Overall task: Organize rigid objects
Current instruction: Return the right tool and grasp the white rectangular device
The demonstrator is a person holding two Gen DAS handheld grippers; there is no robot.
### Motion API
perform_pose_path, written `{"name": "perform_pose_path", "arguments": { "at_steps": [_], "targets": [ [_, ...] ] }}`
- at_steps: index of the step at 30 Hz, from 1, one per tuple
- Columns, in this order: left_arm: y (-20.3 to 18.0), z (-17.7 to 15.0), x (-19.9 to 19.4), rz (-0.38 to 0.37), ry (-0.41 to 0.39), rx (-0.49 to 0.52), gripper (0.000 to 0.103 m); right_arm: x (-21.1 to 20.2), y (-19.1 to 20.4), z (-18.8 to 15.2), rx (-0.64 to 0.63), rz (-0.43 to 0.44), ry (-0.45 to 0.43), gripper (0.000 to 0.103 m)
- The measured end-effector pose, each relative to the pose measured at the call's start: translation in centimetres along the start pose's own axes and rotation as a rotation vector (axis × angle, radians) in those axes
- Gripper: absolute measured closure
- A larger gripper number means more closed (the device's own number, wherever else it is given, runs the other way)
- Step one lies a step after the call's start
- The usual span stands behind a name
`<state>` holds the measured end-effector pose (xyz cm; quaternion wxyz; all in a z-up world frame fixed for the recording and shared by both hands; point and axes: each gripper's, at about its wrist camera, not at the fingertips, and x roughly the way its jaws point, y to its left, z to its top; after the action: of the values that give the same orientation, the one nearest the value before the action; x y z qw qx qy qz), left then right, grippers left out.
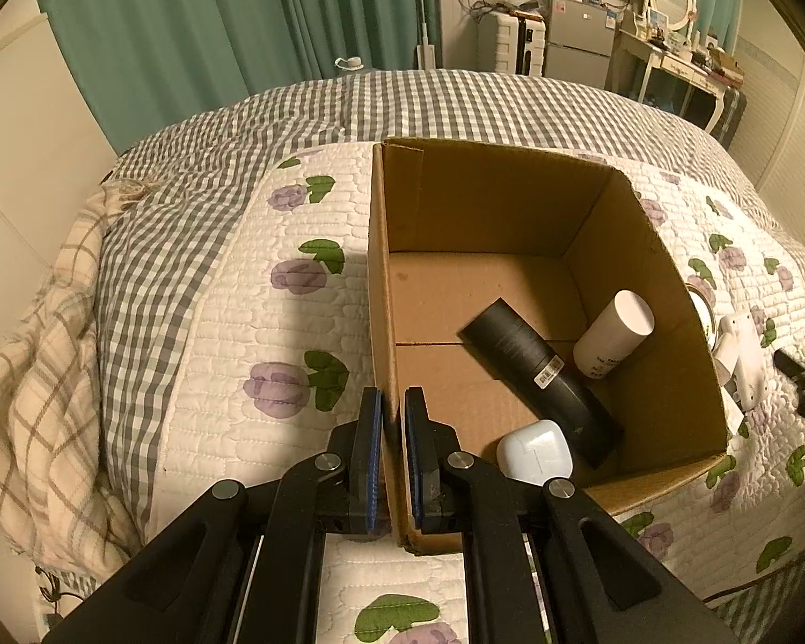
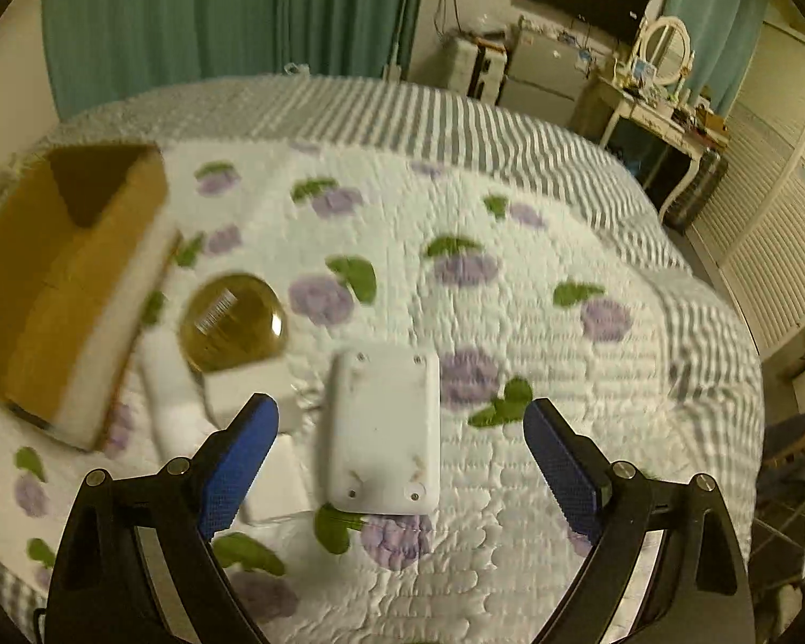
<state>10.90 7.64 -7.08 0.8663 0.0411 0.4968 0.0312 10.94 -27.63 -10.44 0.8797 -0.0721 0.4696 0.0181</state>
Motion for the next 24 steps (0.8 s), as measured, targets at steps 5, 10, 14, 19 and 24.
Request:
{"name": "perform_pose_path", "arguments": {
  "at_steps": [5, 10, 14, 19, 24],
  "targets": [
    [0.0, 0.0, 0.0, 0.003, 0.001, 0.002, 0.095, 2.7, -0.1, -1.0, 0.021, 0.027, 0.058, 0.010],
    [-0.1, 0.0, 0.0, 0.004, 0.001, 0.003, 0.095, 4.6, 0.3, -1.5, 0.021, 0.035, 0.102, 0.016],
    [0.0, 0.0, -0.1, 0.007, 0.001, 0.005, 0.095, 5.9, 0.7, -1.9, 0.014, 0.028, 0.140, 0.027],
    [0.0, 0.0, 0.0, 0.001, 0.001, 0.002, 0.095, 6.9, 0.9, -2.1, 0.015, 0.026, 0.168, 0.036],
    [0.0, 0.0, 0.1, 0.002, 0.001, 0.003, 0.095, 7.5, 0.8, -2.3, 0.019, 0.018, 0.177, 0.037]
  ]
}}
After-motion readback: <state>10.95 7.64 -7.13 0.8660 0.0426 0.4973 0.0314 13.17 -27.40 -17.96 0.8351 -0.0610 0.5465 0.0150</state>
